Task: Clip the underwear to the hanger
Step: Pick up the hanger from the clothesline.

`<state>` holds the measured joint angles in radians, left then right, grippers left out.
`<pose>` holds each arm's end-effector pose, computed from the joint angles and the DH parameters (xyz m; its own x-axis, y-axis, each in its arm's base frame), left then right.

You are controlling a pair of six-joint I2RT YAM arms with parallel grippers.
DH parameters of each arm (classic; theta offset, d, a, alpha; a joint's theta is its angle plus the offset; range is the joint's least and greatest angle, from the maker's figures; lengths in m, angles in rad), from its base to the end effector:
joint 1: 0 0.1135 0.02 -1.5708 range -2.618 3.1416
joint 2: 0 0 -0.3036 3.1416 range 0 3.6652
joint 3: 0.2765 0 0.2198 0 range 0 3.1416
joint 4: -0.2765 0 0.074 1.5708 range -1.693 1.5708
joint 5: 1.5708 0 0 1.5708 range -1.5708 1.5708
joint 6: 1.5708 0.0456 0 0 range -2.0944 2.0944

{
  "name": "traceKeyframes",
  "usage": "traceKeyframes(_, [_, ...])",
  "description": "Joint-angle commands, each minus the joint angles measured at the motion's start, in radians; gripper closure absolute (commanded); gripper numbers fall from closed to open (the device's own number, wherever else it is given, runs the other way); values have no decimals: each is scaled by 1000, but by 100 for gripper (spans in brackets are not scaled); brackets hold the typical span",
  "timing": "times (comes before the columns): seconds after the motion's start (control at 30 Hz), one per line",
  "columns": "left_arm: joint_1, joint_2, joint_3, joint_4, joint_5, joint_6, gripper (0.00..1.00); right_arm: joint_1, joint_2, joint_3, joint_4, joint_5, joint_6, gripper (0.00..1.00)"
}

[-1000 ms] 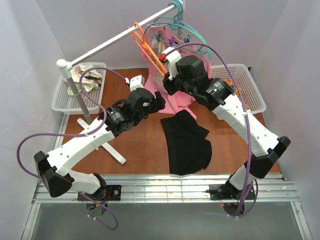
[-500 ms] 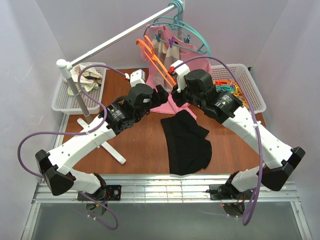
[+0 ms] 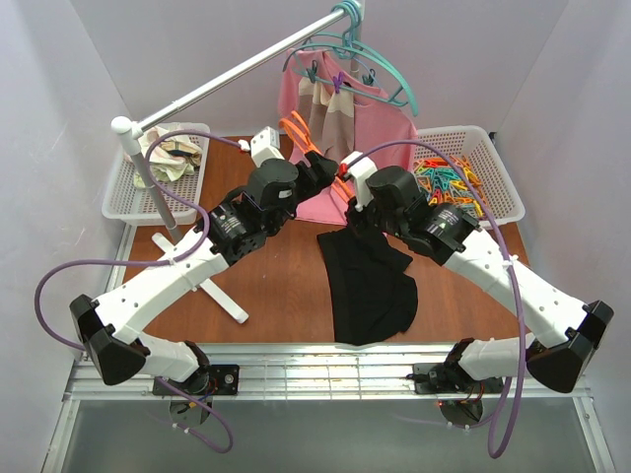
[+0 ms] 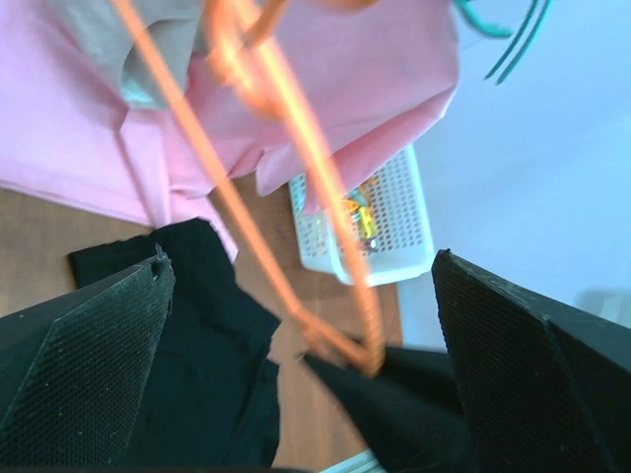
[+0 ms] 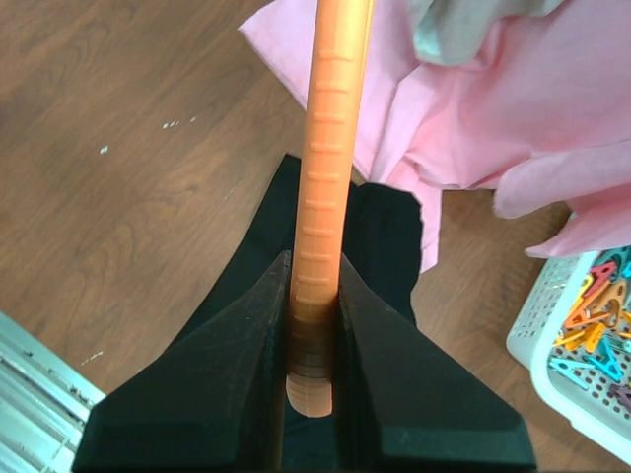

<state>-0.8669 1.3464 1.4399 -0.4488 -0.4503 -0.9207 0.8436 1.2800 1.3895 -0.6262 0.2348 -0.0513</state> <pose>0.1868 -0.1894 0.4489 -0.4724 -0.5509 -0.6880 0.0764 0.7521 -0.6547 0.1671 0.1718 0.4286 -0.2976 -0.4095 -0.8624 -0.6081 0.7777 -0.1594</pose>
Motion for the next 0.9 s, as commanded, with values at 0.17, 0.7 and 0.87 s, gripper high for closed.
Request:
traceKeyframes(0.17, [2, 111, 128, -37, -37, -32, 3, 57, -39, -23, 62, 26, 5, 99])
traceKeyframes(0.7, [2, 139, 119, -137, -60, -46, 71, 112, -28, -24, 62, 96, -4, 99])
traceKeyframes(0.87, [3, 134, 83, -159, -27, -67, 86, 112, -48, -44, 48, 113, -1, 99])
